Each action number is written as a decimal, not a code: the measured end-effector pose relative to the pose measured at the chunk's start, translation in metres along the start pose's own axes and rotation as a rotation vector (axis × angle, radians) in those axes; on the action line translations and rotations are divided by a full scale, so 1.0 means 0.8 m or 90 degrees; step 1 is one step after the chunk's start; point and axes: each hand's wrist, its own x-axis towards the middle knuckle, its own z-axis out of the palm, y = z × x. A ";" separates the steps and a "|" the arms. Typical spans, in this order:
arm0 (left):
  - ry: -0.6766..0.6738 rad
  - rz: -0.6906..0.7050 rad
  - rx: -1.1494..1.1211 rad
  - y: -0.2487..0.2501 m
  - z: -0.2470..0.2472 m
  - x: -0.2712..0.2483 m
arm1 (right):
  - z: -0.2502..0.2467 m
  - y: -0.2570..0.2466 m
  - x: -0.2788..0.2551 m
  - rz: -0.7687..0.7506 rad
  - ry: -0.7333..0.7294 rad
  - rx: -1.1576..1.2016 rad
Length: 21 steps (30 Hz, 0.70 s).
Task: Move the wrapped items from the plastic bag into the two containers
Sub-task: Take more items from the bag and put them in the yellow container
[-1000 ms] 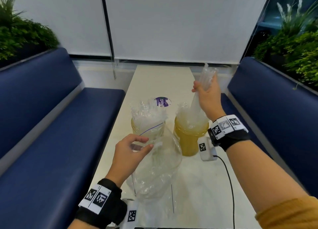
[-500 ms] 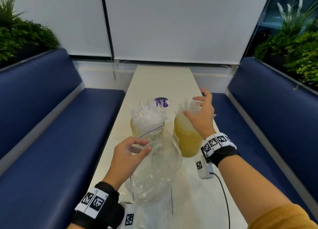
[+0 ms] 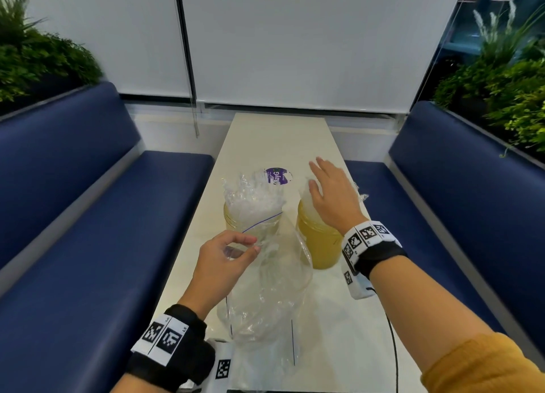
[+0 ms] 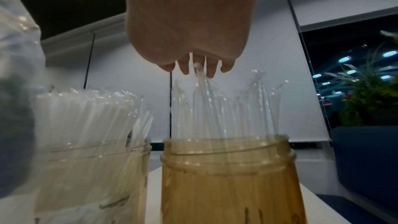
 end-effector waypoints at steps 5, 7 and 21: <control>-0.006 -0.005 -0.012 0.011 0.000 -0.001 | 0.012 0.008 0.004 0.021 -0.228 -0.228; -0.015 -0.015 -0.014 0.011 0.001 -0.001 | 0.005 -0.001 0.000 0.032 -0.182 -0.237; -0.030 -0.014 -0.128 0.011 0.005 -0.005 | -0.060 -0.172 -0.116 -0.162 -0.680 -0.127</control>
